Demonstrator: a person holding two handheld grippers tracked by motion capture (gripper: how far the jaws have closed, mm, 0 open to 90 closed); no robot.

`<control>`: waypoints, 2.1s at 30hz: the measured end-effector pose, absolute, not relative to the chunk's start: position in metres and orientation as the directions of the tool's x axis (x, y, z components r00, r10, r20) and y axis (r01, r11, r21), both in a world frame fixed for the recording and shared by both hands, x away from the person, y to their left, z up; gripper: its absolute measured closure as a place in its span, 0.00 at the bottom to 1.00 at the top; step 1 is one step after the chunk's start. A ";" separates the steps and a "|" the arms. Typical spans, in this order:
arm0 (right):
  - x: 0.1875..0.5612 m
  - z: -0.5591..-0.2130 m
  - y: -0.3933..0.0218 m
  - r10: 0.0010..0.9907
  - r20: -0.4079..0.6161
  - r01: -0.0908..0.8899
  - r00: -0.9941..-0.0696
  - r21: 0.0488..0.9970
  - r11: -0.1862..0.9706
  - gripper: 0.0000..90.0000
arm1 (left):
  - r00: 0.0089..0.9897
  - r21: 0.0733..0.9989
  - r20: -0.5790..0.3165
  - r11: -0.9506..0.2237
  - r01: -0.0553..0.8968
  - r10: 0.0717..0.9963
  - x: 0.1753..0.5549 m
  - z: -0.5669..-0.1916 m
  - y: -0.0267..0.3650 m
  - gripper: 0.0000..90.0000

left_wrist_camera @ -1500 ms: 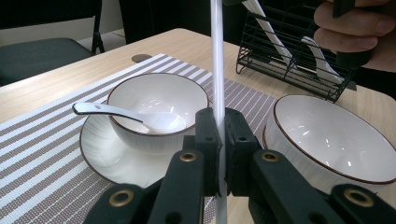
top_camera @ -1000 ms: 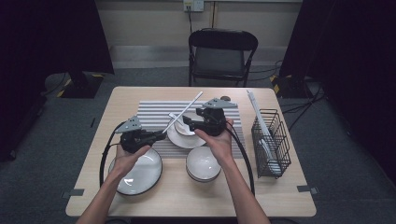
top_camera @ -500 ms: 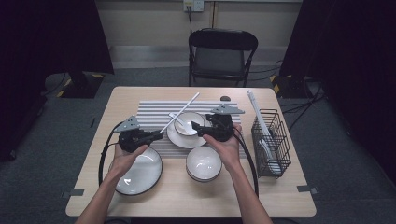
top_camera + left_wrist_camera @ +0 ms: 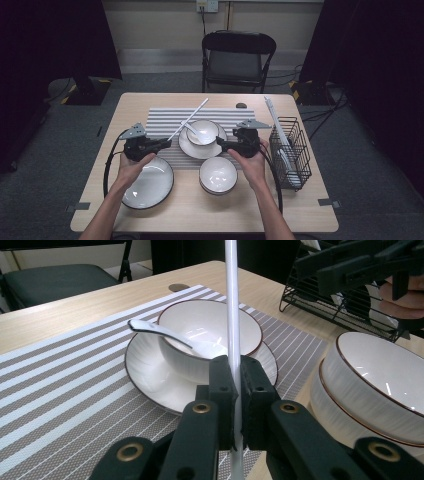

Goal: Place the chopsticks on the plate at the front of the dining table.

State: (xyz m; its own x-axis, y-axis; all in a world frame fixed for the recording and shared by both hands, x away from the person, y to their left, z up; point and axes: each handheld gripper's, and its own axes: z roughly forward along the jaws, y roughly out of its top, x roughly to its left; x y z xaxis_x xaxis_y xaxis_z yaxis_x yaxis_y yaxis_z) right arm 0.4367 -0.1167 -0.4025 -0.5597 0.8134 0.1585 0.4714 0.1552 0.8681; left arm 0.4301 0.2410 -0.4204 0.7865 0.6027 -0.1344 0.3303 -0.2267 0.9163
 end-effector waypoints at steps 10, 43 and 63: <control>0.436 -0.419 -0.126 0.836 0.138 0.502 -0.531 0.846 0.179 0.29 | 0.766 0.911 -0.139 -0.223 0.347 0.627 0.434 -0.423 0.250 0.96; 0.441 -0.460 -0.153 0.896 0.113 0.593 -0.429 0.783 0.185 0.26 | 0.664 0.841 -0.242 -0.189 0.507 0.707 0.479 -0.461 0.257 0.96; 0.435 -0.477 -0.154 0.900 0.100 0.617 -0.425 0.759 0.207 0.27 | 0.650 0.813 -0.257 -0.204 0.546 0.715 0.495 -0.460 0.244 0.95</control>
